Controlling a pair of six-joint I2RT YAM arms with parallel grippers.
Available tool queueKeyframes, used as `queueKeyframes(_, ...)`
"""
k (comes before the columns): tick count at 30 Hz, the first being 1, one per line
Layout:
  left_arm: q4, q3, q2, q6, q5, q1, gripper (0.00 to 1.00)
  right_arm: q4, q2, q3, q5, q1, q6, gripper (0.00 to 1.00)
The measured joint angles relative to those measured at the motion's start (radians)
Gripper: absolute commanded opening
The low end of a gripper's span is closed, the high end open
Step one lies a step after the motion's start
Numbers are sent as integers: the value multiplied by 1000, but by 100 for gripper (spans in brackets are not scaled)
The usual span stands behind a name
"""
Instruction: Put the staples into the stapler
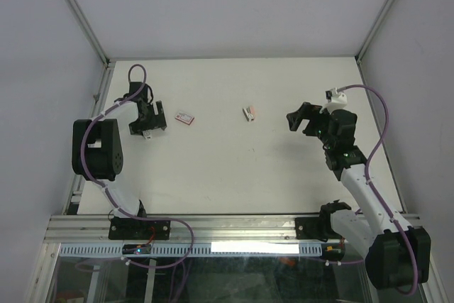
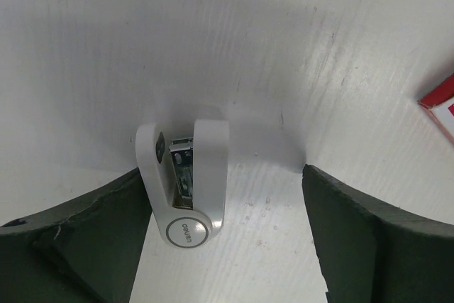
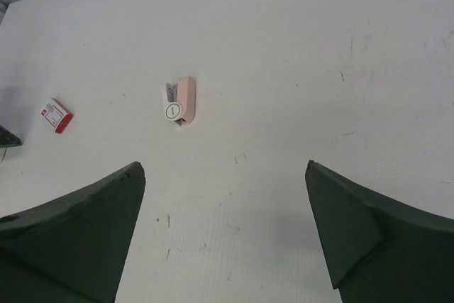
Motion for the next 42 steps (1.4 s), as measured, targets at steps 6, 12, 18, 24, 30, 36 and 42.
queueKeyframes(6, -2, 0, 2, -2, -42, 0, 61, 0, 10, 0, -2, 0, 0, 99)
queueKeyframes(12, 1, -4, 0, -5, -57, 0, 38, 1, 11, 0, -2, 0, 0, 100)
queueKeyframes(18, 2, -24, -21, -2, -65, -2, 11, 7, 15, 0, -4, 0, 0, 99)
queueKeyframes(24, -7, -55, -92, -7, -68, -55, 0, 14, 22, 0, -27, 0, 1, 99)
queueKeyframes(30, 43, -71, -291, -5, 105, -220, 0, 58, 51, 1, -205, 0, 20, 99)
queueKeyframes(36, 182, -63, -385, 4, 592, -348, 0, 80, 144, 43, -546, 18, 130, 95)
queueKeyframes(42, 253, -69, -383, 6, 1035, -490, 0, 128, 125, 44, -760, 85, 279, 78)
